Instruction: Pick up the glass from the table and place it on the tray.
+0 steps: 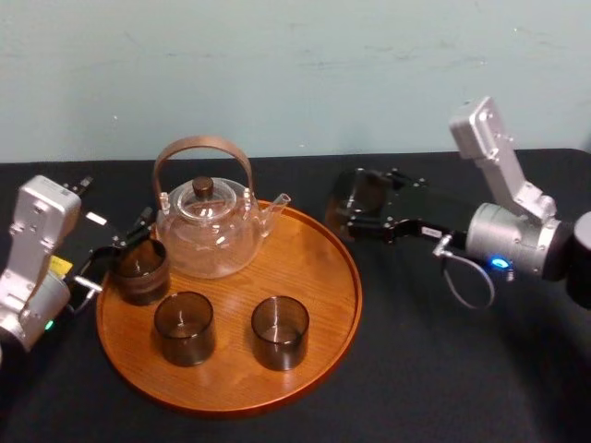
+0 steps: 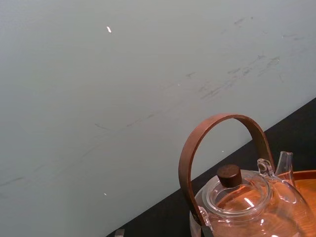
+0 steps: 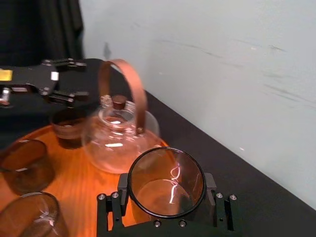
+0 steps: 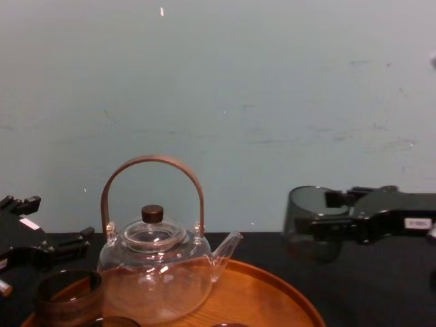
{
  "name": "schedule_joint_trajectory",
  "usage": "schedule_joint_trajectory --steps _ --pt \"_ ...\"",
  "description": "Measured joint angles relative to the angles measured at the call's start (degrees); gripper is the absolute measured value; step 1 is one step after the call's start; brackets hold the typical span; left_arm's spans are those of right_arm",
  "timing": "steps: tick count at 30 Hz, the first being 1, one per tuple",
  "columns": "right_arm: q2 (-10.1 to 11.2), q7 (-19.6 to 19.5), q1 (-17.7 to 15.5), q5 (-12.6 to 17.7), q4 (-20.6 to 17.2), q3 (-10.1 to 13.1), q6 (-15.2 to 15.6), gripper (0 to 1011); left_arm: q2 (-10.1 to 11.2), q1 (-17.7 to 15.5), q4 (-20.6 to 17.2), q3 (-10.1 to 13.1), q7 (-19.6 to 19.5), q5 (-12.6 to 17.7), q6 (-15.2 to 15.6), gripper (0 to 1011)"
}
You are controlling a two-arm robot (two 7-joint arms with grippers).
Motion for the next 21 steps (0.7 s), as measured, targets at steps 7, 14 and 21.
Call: schedule_joint_trajectory --steps 7,14,21 --pt "-2.38 1.59 1.52 0.07 1.89 -2.98 -1.61 902 0.00 0.00 0.00 0.00 0.00 0.00 0.00 1001" --pt "-3.77 2.52 2.16 0.04 3.34 -5.13 -2.45 902 0.00 0.00 0.00 0.00 0.00 0.00 0.00 1001" --pt "-4.63 3.05 2.57 -0.15 5.36 -6.62 -2.88 902 0.00 0.00 0.00 0.00 0.00 0.00 0.00 1001"
